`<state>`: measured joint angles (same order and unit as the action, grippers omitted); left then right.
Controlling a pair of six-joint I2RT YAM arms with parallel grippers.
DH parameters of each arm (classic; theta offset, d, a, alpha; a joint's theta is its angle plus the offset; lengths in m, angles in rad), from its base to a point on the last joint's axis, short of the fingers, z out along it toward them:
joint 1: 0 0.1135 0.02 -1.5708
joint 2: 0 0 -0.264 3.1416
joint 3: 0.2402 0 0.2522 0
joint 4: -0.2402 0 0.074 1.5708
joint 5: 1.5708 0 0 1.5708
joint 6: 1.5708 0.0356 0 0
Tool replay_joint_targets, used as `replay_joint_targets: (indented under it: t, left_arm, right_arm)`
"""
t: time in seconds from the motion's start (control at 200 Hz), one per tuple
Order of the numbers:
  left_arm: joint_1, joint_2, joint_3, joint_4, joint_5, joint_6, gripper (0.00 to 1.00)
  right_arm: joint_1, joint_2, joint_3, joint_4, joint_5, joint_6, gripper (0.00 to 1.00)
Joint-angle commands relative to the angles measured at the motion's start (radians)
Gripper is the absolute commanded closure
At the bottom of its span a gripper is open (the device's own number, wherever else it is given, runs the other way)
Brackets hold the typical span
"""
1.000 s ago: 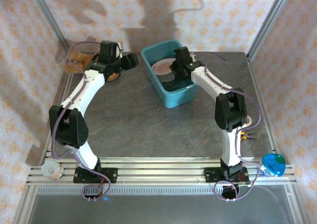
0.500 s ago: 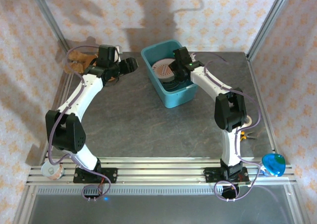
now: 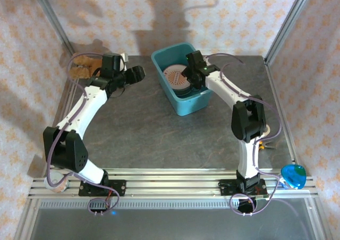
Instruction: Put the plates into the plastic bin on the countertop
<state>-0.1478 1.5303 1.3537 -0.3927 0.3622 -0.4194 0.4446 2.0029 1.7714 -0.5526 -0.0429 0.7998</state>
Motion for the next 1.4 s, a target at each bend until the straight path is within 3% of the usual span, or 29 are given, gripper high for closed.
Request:
replay_joint_targets:
  t: [0.0,0.08,0.16,0.245,0.34,0.415,0.55,0.581,0.711,0.801,0.866,0.936,0.996,1.046,1.396]
  left_arm:
    - [0.036,-0.072,-0.073,0.04,-0.091,0.073,0.25]
    - [0.064,-0.119,-0.158,0.096,-0.174,0.117,0.22]
    - [0.093,-0.155,-0.247,0.152,-0.267,0.159,0.14]
    - [0.112,-0.174,-0.324,0.215,-0.385,0.194,0.06]
    - [0.114,-0.164,-0.452,0.379,-0.482,0.282,0.05]
    - [0.115,-0.149,-0.554,0.521,-0.548,0.349,0.05]
    - [0.122,-0.123,-0.695,0.757,-0.639,0.438,0.02]
    - [0.135,-0.125,-0.678,0.706,-0.625,0.394,0.02]
    - [0.143,-0.109,-0.708,0.76,-0.566,0.386,0.02]
    - [0.145,-0.095,-0.853,1.016,-0.526,0.397,0.02]
    - [0.145,-0.059,-0.953,1.218,-0.519,0.4,0.01]
    - [0.143,-0.015,-0.977,1.276,-0.516,0.402,0.02]
    - [0.142,0.004,-0.978,1.306,-0.501,0.418,0.01]
    - [0.142,-0.006,-0.973,1.28,-0.501,0.412,0.01]
    - [0.142,-0.001,-0.975,1.292,-0.501,0.415,0.01]
  right_arm:
    - [0.008,-0.207,-0.023,0.043,0.139,-0.25,0.26]
    - [0.004,-0.334,-0.143,0.126,0.293,-0.409,0.11]
    - [-0.022,-0.485,-0.326,0.267,0.417,-0.536,0.03]
    - [-0.134,-0.618,-0.521,0.339,0.403,-0.553,0.0]
    - [-0.31,-0.681,-0.737,0.415,0.328,-0.582,0.0]
    - [-0.367,-0.675,-0.862,0.498,0.322,-0.664,0.0]
    - [-0.372,-0.608,-1.026,0.714,0.374,-0.763,0.0]
    - [-0.372,-0.595,-1.057,0.766,0.375,-0.779,0.0]
    - [-0.377,-0.539,-1.183,1.003,0.334,-0.797,0.0]
    - [-0.375,-0.49,-1.303,1.265,0.244,-0.841,0.0]
    - [-0.386,-0.511,-1.323,1.258,0.18,-0.843,0.0]
    - [-0.389,-0.46,-1.37,1.397,0.129,-0.863,0.0]
    - [-0.389,-0.486,-1.349,1.31,0.127,-0.86,0.01]
    - [-0.389,-0.474,-1.372,1.38,0.133,-0.865,0.01]
    - [-0.408,-0.47,-1.336,1.308,0.084,-0.859,0.01]
